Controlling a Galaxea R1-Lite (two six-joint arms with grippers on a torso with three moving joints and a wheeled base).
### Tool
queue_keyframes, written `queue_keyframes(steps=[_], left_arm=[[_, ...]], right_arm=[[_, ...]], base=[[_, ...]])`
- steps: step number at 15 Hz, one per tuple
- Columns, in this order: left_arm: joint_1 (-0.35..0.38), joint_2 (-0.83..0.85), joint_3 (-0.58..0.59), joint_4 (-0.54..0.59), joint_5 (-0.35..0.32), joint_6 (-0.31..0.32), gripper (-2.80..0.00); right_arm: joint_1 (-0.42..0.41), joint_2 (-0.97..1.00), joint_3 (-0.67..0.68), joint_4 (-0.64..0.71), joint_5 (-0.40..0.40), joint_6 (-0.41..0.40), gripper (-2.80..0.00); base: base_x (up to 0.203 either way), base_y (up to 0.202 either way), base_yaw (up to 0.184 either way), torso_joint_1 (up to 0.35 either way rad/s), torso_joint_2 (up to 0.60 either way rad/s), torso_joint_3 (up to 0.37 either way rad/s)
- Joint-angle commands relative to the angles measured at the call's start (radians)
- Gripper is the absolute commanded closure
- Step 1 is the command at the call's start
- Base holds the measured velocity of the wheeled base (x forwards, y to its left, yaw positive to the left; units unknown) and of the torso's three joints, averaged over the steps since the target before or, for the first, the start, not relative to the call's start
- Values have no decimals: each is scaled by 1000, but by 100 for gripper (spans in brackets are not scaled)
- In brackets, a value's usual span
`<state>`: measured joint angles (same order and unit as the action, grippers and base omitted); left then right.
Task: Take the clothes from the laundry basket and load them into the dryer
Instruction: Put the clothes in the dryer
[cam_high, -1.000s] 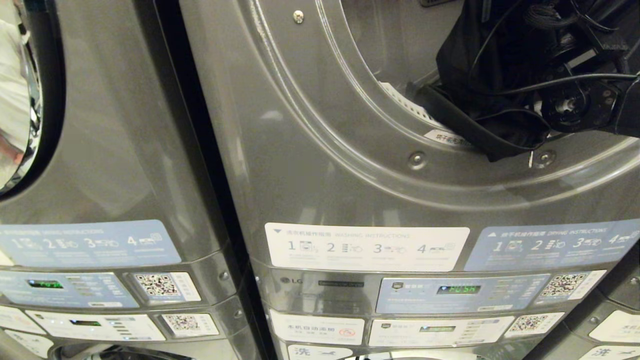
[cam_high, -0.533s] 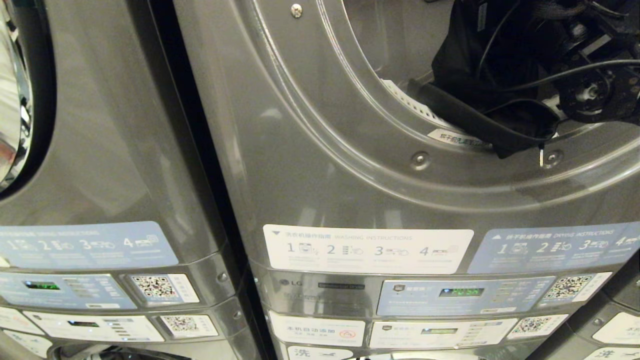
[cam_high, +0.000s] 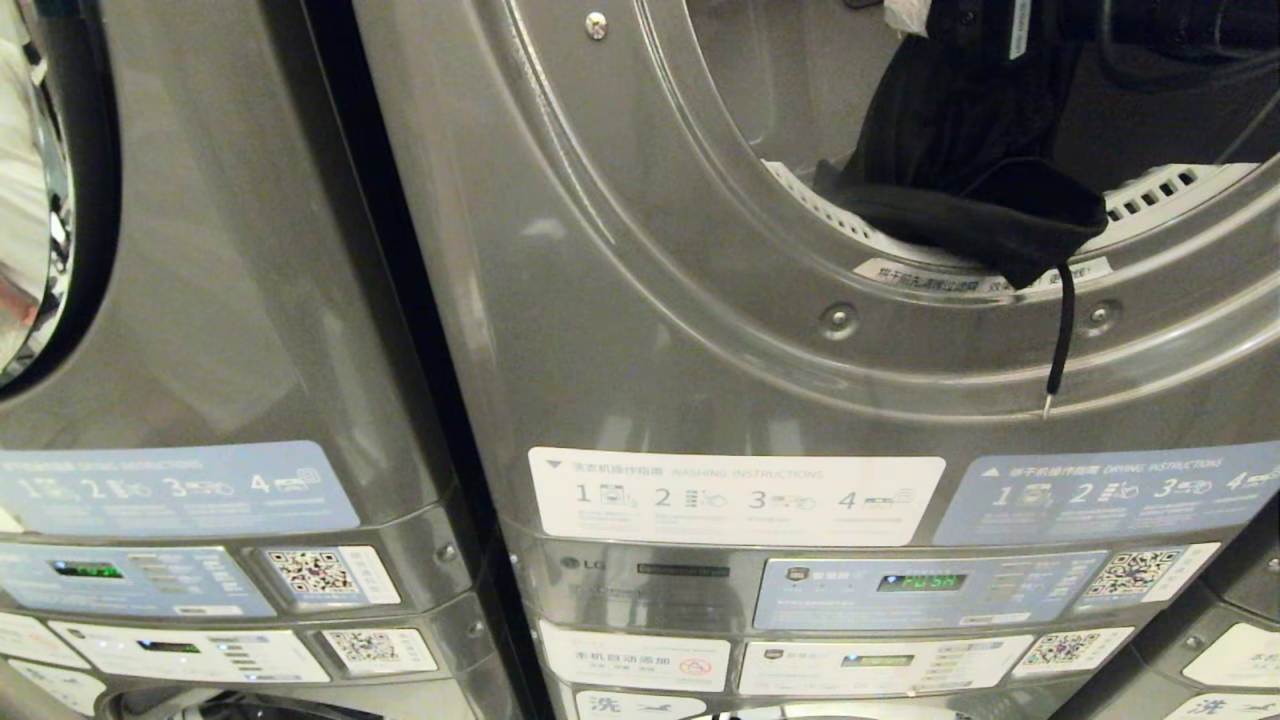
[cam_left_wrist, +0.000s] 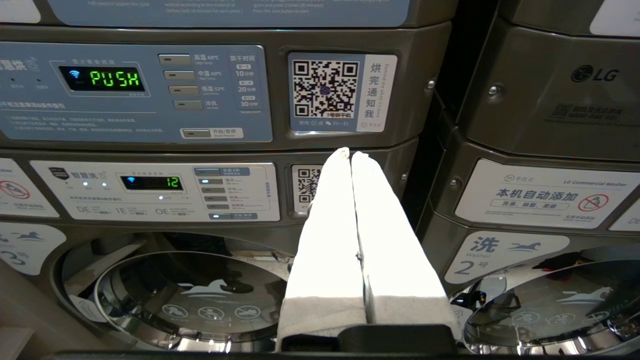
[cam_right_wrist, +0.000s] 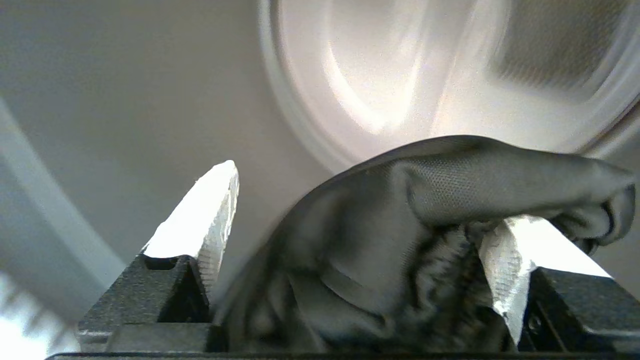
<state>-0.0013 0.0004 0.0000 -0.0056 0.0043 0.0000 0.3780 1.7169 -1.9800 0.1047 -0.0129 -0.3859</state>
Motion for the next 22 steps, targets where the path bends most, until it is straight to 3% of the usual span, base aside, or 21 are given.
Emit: queue_keyframes(steps=[1,4,8,10,12,14,15,18,22], left_arm=[[1,-2,0,-1,0,0,0],[0,-2,0,-1,0,0,0],[0,-1,0,-1,0,0,0],[0,-2,0,-1,0,0,0],[0,0,0,-1,0,0,0],[0,-2,0,-1,0,0,0],[0,-2,0,-1,0,0,0],[0,0,0,-1,0,0,0],[0,-1,0,-1,0,0,0]], right_arm=[[7,-69,2,113,-3,3,-280],[6,-94,5,165,-7,16,-280],[-1,-175,15,427,-7,26,-280],[-1,-178,15,430,-5,30,-280],[1,-143,18,321,-1,52,-280],[4,-102,43,85,-26,74,-280],[5,-104,50,61,-42,76,-280],[7,-191,79,284,-59,88,-280],[5,-314,180,425,-61,94,-280]], base=[[0,0,0,0,0,0],[0,0,0,0,0,0],[0,0,0,0,0,0],[0,0,0,0,0,0],[0,0,0,0,0,0],[0,0,0,0,0,0],[0,0,0,0,0,0],[0,0,0,0,0,0],[0,0,0,0,0,0]])
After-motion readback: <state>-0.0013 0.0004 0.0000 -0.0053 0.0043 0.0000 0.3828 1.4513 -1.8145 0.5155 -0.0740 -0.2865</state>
